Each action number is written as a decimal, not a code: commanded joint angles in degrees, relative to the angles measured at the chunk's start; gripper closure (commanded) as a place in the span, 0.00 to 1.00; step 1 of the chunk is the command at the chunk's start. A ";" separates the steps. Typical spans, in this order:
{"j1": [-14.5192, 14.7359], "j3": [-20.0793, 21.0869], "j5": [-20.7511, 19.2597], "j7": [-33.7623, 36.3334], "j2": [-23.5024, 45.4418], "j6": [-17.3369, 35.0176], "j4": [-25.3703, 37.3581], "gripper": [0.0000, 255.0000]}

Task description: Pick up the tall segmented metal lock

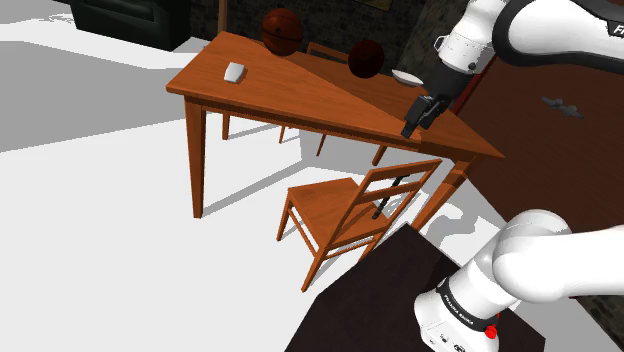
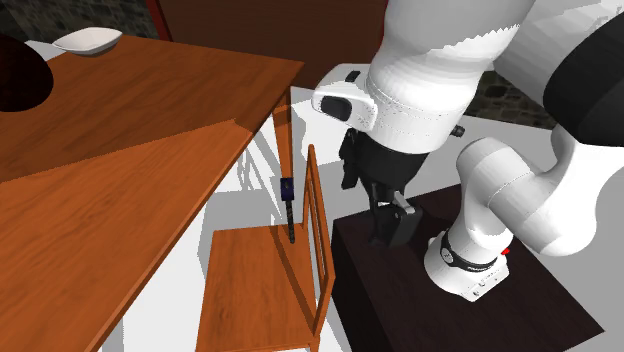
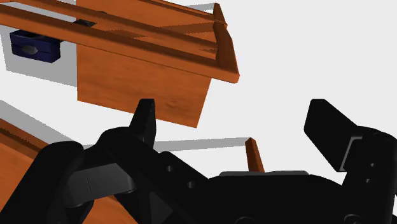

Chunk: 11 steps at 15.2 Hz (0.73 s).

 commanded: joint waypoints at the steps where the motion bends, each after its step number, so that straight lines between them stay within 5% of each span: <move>1: 0.00 0.00 0.00 0.00 0.00 0.00 0.00 0.00; 11: -5.64 -10.69 -4.88 -7.21 7.79 12.89 -5.46 0.00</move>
